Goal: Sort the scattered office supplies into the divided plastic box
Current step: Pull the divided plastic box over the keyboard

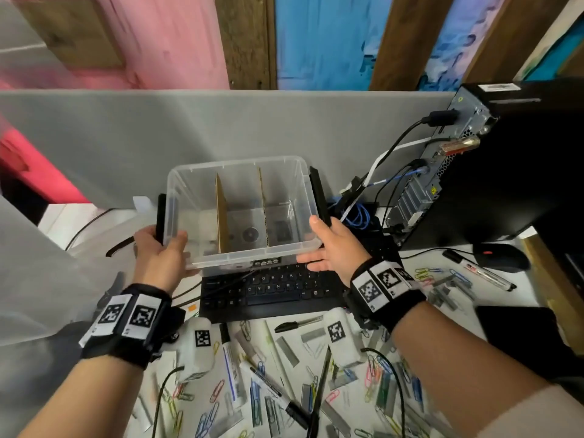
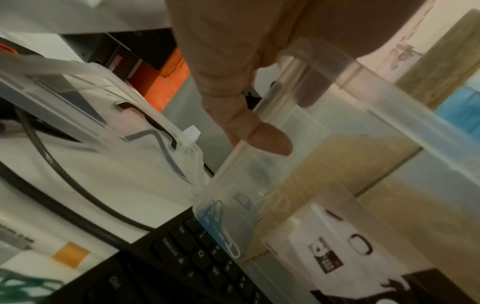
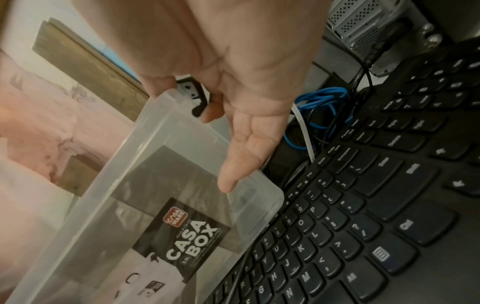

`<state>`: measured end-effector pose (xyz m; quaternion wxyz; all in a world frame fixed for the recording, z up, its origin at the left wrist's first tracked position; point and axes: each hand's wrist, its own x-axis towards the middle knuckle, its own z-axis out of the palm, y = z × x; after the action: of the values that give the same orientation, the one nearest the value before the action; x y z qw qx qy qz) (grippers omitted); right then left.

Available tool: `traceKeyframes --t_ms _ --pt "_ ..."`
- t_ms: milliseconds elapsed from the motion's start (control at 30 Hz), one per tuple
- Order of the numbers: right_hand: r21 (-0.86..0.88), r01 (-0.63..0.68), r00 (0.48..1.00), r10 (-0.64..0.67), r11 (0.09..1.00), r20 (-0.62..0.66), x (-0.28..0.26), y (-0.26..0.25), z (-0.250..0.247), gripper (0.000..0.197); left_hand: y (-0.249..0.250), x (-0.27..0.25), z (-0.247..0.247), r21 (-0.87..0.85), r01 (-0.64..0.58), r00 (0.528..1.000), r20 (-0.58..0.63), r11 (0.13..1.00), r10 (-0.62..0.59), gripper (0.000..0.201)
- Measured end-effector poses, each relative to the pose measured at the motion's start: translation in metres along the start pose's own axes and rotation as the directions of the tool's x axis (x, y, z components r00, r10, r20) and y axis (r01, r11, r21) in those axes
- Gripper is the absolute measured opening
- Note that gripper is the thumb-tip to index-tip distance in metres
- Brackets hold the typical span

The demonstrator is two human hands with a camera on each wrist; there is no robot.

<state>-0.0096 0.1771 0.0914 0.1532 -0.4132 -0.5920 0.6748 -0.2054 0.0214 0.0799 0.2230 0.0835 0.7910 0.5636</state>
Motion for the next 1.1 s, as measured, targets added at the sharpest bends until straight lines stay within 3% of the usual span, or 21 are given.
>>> traceKeyframes --t_ms 100,233,267,333,400,500,567,600,633,667,700,867,1100 --pt "-0.029 0.013 1.0 -0.013 0.999 -0.021 -0.009 0.005 -0.005 0.011 0.0 -0.008 -0.002 0.009 -0.012 0.999 0.041 1.0 0.011 0.044" --pt "0.029 0.008 0.996 -0.006 1.0 -0.086 -0.032 0.018 -0.02 0.01 -0.005 -0.03 -0.016 -0.011 -0.169 0.981 0.099 0.986 0.169 0.048" --pt "0.053 0.004 0.992 0.002 0.999 -0.123 -0.036 0.022 -0.024 0.011 -0.006 -0.034 -0.019 -0.071 -0.152 0.977 0.138 0.986 0.161 0.048" --pt "0.071 -0.01 0.982 0.024 0.997 -0.189 -0.039 0.028 -0.029 0.016 -0.012 -0.036 -0.022 -0.283 0.004 0.969 0.239 0.959 0.066 0.038" --pt "0.078 -0.006 0.973 0.024 0.997 -0.229 -0.038 0.029 -0.03 0.017 -0.021 -0.03 -0.021 -0.386 0.132 0.964 0.265 0.913 -0.028 0.035" --pt "0.139 0.023 0.965 0.014 0.99 -0.261 -0.035 0.024 -0.025 0.019 -0.042 -0.014 -0.018 -0.191 0.202 0.972 0.162 0.961 -0.172 0.021" --pt "0.185 0.03 0.961 0.022 0.982 -0.274 -0.032 0.018 -0.022 0.023 -0.063 -0.002 -0.015 0.17 0.191 0.962 0.161 0.967 -0.219 0.014" --pt "0.195 0.034 0.961 0.022 0.98 -0.276 -0.029 0.016 -0.021 0.023 -0.071 0.003 -0.013 0.45 0.106 0.956 0.2 0.887 -0.215 0.012" --pt "0.194 0.036 0.961 0.02 0.98 -0.277 -0.027 0.014 -0.02 0.023 -0.074 0.003 -0.01 0.686 -0.005 0.944 0.243 0.728 -0.223 0.011" --pt "0.187 0.036 0.961 0.018 0.982 -0.277 -0.024 0.013 -0.02 0.022 -0.076 0.003 -0.006 0.811 -0.099 0.941 0.266 0.577 -0.211 0.016" --pt "0.181 0.035 0.961 0.016 0.983 -0.275 -0.022 0.012 -0.02 0.022 -0.077 0.003 -0.003 0.854 -0.141 0.935 0.281 0.5 -0.216 0.027" --pt "0.149 0.037 0.964 0.005 0.988 -0.268 -0.011 0.012 -0.019 0.023 -0.085 0.003 0.009 0.813 -0.145 0.939 0.292 0.563 -0.18 0.066" --pt "0.066 0.08 0.967 -0.061 0.995 -0.248 -0.002 0.017 -0.016 0.021 -0.095 0.008 0.01 0.746 -0.144 0.964 0.254 0.65 -0.078 0.054"
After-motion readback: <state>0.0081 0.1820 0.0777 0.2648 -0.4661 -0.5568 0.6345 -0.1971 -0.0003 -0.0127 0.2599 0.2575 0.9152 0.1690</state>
